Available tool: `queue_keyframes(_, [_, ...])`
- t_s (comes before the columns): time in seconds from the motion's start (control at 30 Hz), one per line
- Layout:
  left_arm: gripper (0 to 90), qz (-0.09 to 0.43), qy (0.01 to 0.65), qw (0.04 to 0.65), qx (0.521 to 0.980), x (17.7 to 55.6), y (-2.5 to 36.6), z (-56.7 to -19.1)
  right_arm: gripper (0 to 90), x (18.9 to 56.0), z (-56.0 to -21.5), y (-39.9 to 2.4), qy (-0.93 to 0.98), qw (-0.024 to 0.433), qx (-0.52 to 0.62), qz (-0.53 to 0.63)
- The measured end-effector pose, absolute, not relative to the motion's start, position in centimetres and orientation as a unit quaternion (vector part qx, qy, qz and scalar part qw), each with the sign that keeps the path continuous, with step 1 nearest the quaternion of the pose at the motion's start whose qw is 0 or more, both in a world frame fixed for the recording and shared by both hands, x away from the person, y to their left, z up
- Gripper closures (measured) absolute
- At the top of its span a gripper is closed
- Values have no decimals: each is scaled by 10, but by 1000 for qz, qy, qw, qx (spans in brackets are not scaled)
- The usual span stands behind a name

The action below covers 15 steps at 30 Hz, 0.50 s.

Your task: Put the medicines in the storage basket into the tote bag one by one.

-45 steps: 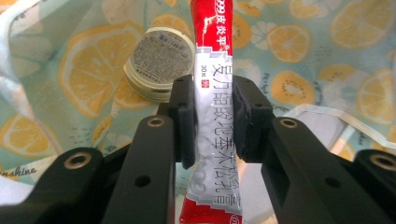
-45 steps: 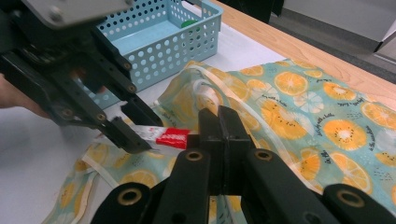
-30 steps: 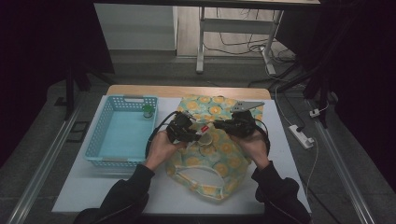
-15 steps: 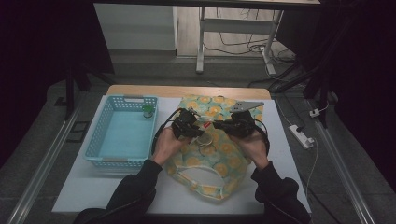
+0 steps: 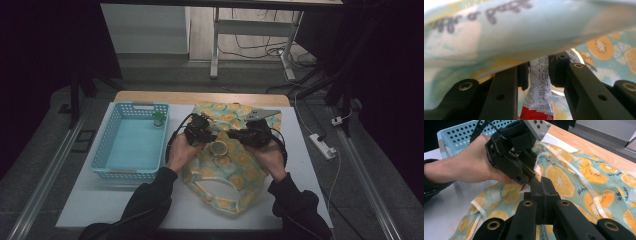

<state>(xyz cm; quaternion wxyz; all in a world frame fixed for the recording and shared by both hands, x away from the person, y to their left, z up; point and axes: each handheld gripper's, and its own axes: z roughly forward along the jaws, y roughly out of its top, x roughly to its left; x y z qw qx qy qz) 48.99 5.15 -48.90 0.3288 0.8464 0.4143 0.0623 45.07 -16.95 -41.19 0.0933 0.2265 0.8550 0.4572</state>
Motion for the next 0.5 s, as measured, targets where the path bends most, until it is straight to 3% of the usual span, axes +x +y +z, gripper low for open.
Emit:
queue_keyframes(0.37, [718,81,423,312,847,498,48,-497,900,451,-414,-168,857,92,225,455])
queue_keyframes(0.5, [659,80,418,319,847,494,49,-491,900,452,-414,-169,855,93,227,456])
